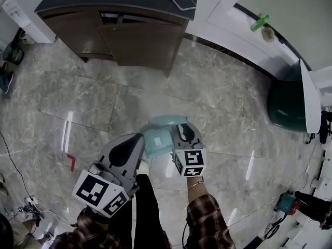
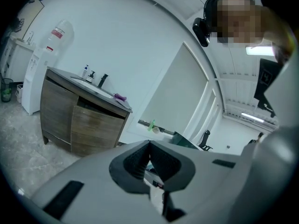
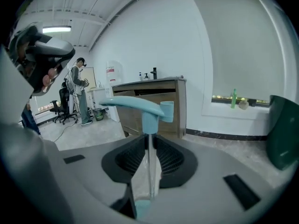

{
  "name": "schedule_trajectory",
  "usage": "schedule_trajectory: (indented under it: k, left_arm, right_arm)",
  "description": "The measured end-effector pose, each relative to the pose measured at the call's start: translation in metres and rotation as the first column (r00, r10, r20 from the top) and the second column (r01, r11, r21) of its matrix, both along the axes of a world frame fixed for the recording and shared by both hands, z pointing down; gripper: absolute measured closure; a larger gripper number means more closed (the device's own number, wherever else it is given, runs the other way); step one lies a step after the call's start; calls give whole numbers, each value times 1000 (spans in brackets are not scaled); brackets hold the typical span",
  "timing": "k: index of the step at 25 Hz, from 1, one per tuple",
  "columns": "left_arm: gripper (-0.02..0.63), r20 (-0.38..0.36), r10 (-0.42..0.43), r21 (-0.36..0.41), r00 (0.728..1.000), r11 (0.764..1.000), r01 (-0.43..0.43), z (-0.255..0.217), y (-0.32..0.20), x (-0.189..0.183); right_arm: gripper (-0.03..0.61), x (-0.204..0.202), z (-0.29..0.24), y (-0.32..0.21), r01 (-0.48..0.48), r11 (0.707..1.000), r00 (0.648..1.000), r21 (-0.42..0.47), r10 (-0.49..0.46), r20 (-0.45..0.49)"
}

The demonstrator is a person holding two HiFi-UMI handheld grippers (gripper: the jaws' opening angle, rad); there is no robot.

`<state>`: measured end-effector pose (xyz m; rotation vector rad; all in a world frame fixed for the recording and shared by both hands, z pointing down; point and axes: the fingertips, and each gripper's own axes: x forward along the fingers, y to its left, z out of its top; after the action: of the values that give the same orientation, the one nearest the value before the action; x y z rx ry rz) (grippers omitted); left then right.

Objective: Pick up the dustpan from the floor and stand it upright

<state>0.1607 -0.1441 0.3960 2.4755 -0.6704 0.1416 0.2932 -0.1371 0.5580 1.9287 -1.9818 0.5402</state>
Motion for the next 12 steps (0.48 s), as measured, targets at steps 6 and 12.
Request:
schedule_trajectory:
  k: [6,12]
  left_arm:
    - [604,-3,19,-16,1000,1000,-19,6,11,16]
    - [604,-1,32,-18,999,999,-32,7,18,21]
  right_arm:
    - [499,14,3,-3,-24,1000,999,1,24,20]
    - [498,21,13,-11,-54,998,995,-43,57,84]
